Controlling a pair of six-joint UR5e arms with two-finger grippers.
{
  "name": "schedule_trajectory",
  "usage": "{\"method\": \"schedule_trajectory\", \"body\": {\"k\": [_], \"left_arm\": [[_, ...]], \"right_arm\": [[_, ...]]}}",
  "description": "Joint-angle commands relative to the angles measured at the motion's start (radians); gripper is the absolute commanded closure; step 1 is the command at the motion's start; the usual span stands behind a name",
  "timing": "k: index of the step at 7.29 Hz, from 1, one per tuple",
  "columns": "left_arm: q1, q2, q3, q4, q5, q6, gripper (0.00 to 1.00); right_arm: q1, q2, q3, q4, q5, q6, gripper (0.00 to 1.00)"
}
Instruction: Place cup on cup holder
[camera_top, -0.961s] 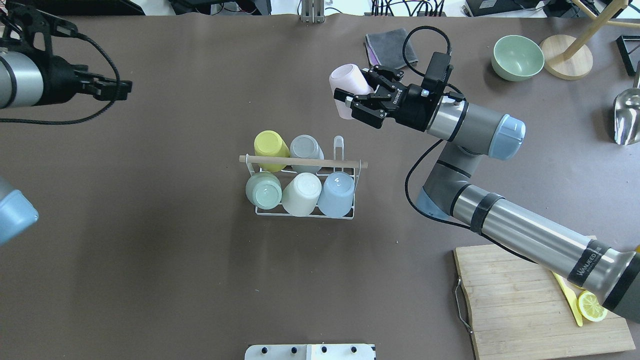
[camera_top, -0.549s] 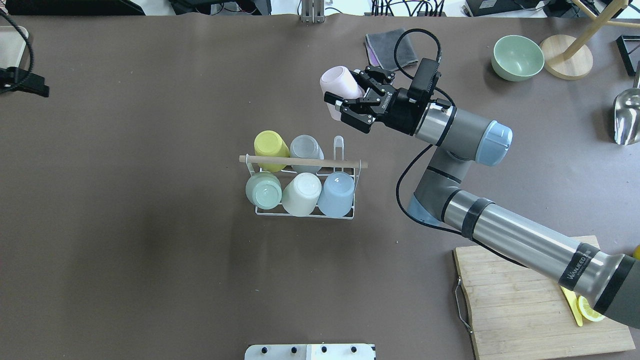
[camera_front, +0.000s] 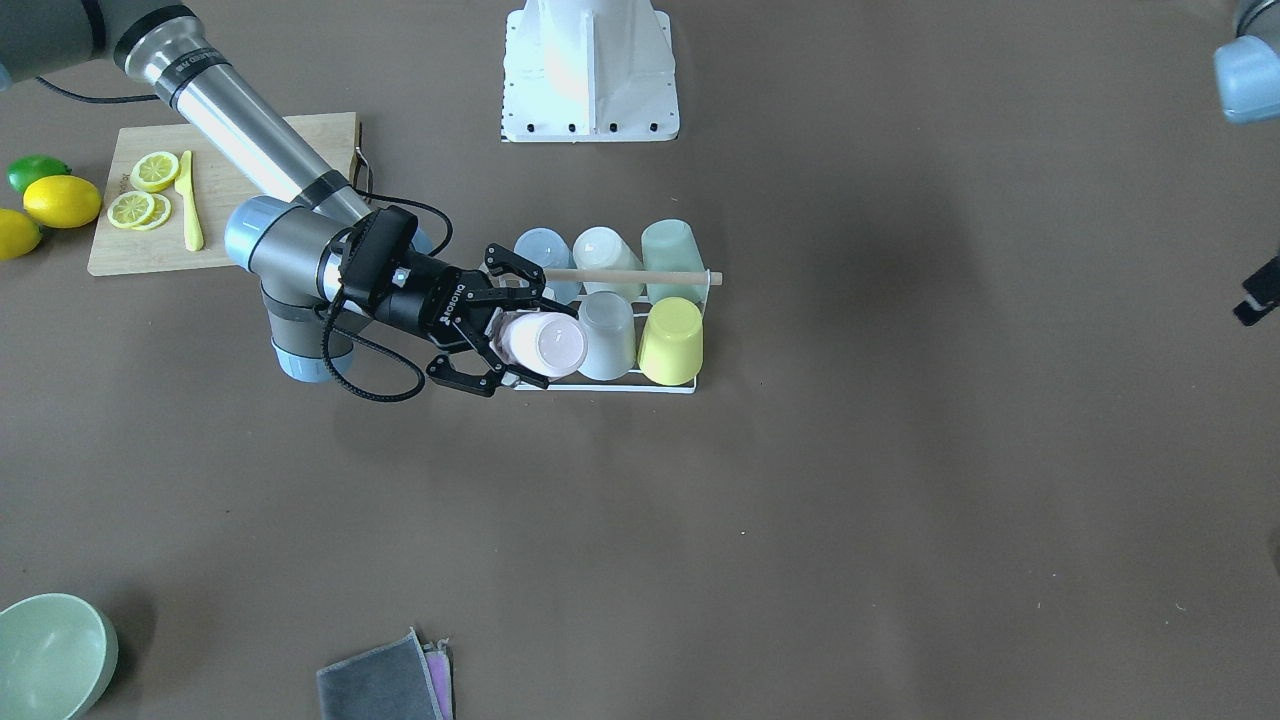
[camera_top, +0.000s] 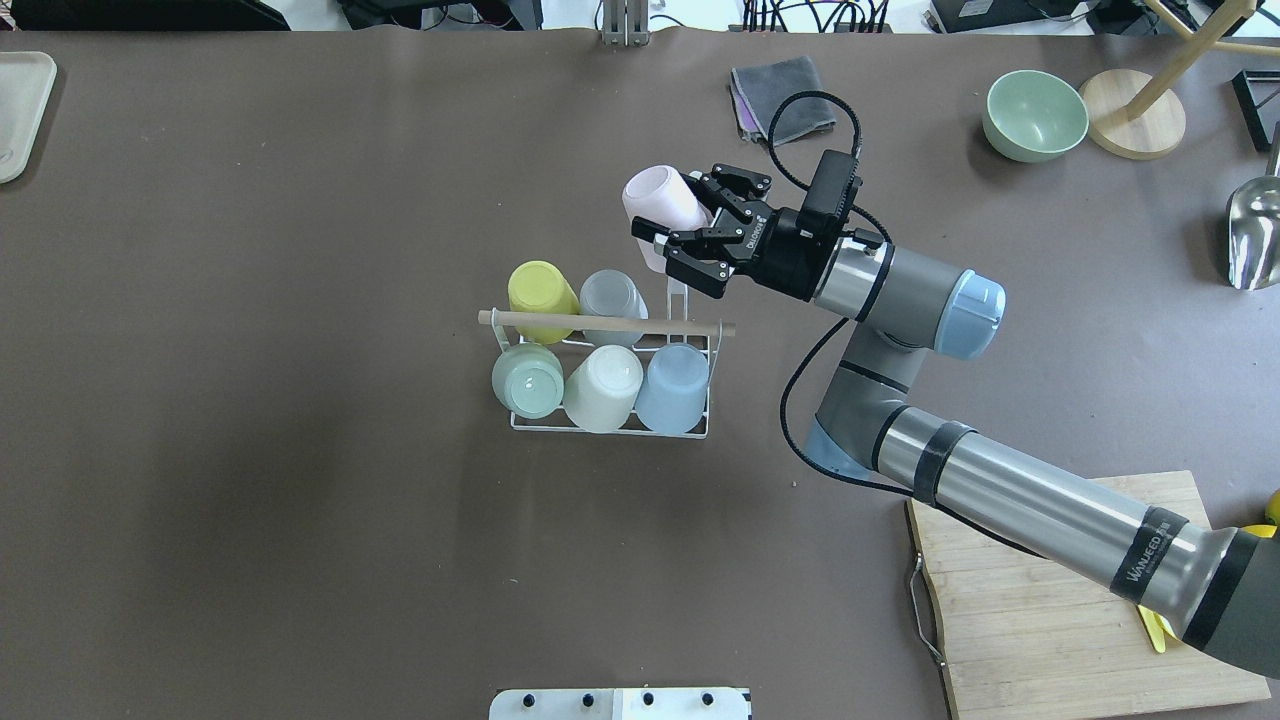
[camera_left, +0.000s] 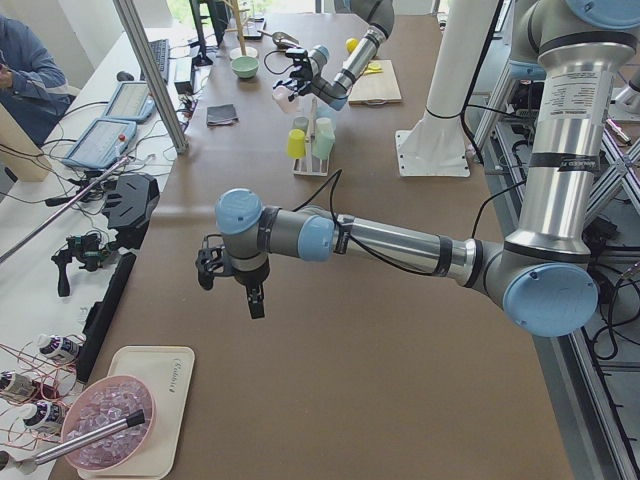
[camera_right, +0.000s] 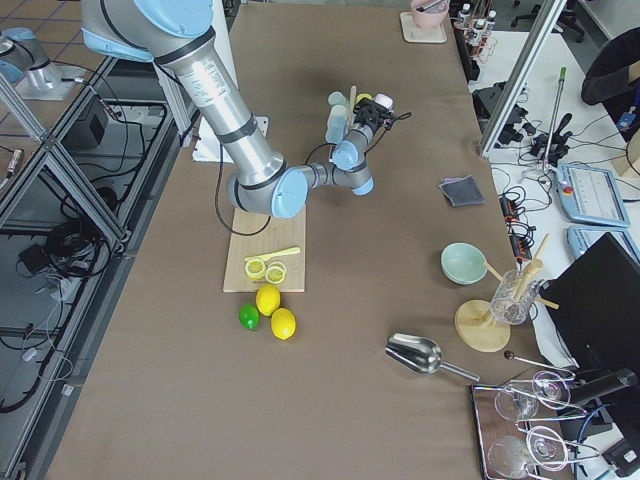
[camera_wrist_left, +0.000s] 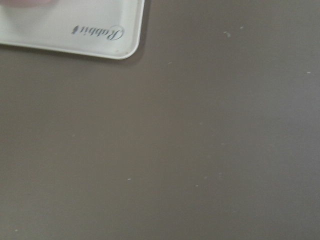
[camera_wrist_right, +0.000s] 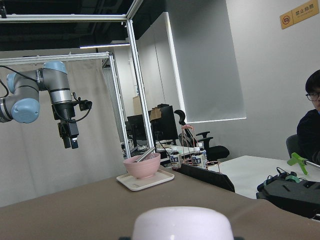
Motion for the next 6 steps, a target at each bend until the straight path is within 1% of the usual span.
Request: {"method": "schedule_trajectory", "body": {"k": [1, 2, 6], "left_arm": [[-0.105, 0.043, 0.041, 0.072, -0.119, 0.076, 0.02], [-0.105, 0.083, 0.045, 0.062, -0.126, 0.078, 0.02], [-0.105, 0.088, 0.03, 0.065, -0.097, 0.094, 0.02]], "right_arm": [[-0.021, -0.011, 0.003, 0.064, 0.0, 0.017, 1.0], [-0.021, -0.017, 0.012, 0.079, 0.003, 0.017, 1.0], [-0.007, -0.028, 0.02, 0.058, 0.012, 0.008, 1.0]]}}
